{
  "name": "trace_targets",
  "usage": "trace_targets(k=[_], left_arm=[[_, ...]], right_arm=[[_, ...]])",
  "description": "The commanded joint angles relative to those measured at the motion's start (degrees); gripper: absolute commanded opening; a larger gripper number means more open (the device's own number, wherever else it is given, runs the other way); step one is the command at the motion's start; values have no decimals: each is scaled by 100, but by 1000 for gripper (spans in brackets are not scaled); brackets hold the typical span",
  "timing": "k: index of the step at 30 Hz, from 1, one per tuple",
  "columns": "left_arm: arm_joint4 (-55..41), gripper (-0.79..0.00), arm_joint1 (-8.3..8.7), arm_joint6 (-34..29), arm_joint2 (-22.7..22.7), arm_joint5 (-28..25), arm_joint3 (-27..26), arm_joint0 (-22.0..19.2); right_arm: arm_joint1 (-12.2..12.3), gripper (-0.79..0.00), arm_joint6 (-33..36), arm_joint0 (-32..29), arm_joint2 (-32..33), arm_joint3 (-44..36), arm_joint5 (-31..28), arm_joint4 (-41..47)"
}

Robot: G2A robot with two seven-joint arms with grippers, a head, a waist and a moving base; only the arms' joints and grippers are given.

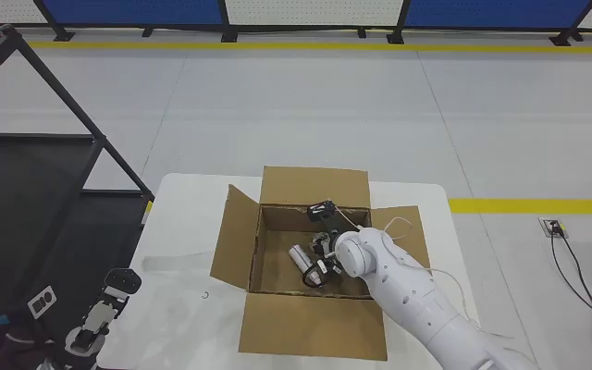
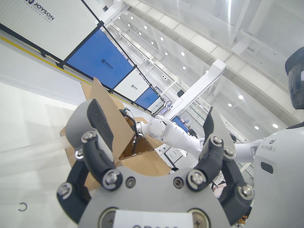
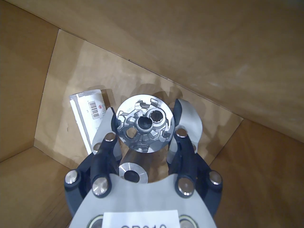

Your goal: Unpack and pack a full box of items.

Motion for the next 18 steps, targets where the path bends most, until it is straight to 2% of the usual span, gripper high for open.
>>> trace_targets(k=[1, 5, 10, 15, 18], left_arm=[[0, 0, 0, 0, 0, 0, 0, 0], [0, 0, 0, 0, 0, 0, 0, 0], [0, 0, 0, 0, 0, 0, 0, 0], [0, 0, 0, 0, 0, 0, 0, 0], [0, 0, 0, 0, 0, 0, 0, 0]], right_arm=[[0, -785, -23, -39, 37, -51, -26, -13], [45, -785, -40, -170, 162, -293, -94, -95], [231, -785, -15, -556, 492, -1081, -507, -228], [510, -785, -91, -1301, 994, -2440, -432, -755], [674, -785, -637, -1972, 1384, -3497, -224, -1227]])
